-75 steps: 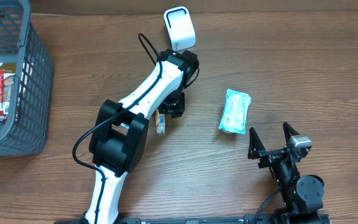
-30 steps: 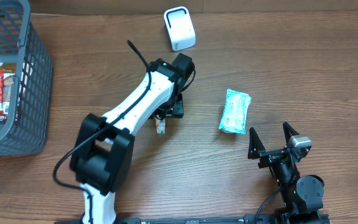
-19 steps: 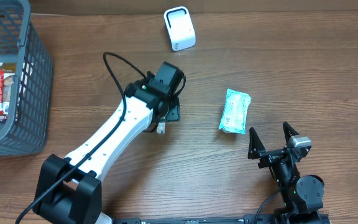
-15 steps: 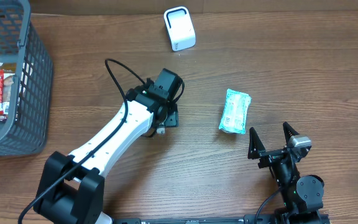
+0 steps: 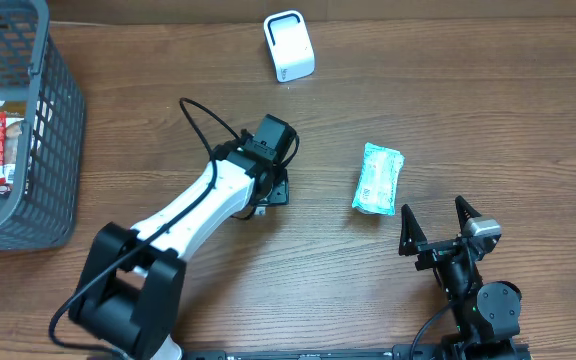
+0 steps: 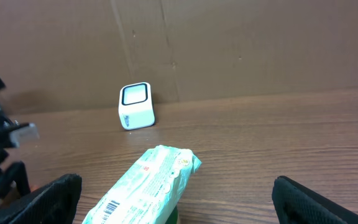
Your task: Scan the item barcode
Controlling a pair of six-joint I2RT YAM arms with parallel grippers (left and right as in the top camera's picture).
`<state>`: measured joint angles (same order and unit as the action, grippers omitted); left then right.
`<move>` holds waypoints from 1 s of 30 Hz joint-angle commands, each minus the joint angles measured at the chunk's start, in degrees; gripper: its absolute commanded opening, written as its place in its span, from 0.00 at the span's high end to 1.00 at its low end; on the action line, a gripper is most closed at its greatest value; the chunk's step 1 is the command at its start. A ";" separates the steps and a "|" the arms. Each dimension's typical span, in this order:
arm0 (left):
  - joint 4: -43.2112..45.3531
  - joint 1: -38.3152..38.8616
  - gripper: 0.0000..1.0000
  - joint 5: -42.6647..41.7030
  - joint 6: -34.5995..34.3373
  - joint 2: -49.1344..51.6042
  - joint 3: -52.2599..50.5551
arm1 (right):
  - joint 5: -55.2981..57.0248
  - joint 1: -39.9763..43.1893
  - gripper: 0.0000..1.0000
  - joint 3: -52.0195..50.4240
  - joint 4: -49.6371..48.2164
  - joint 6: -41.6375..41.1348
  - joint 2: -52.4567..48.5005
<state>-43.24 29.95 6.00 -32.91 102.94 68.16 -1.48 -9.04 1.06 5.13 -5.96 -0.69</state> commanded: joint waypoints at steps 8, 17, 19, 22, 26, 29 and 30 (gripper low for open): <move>2.03 -1.07 0.82 0.37 -0.96 4.59 -0.24 | 0.28 0.17 0.00 -0.61 -0.35 0.42 0.52; 2.45 -1.07 0.44 0.17 -0.87 4.59 -0.24 | 0.28 0.15 0.00 -0.61 -0.35 0.42 0.52; 3.04 -1.07 0.39 0.17 -0.59 4.59 -0.24 | 0.28 0.15 0.00 -0.61 -0.35 0.42 0.52; 3.48 -1.07 0.41 0.42 -0.48 4.61 -0.24 | 0.28 0.15 0.00 -0.61 -0.35 0.42 0.52; 3.41 -0.98 0.47 0.31 -0.50 4.66 -0.57 | 0.28 0.17 0.00 -0.61 -0.35 0.42 0.52; 3.21 -0.90 0.48 0.33 -0.50 4.66 -1.42 | 0.28 0.15 0.00 -0.61 -0.35 0.42 0.52; 3.23 -0.90 0.48 0.31 -0.50 4.66 -1.73 | 0.28 0.15 0.00 -0.61 -0.35 0.42 0.52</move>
<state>-39.99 29.10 6.00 -33.91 107.00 67.70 -1.48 -9.04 1.06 5.15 -5.96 -0.69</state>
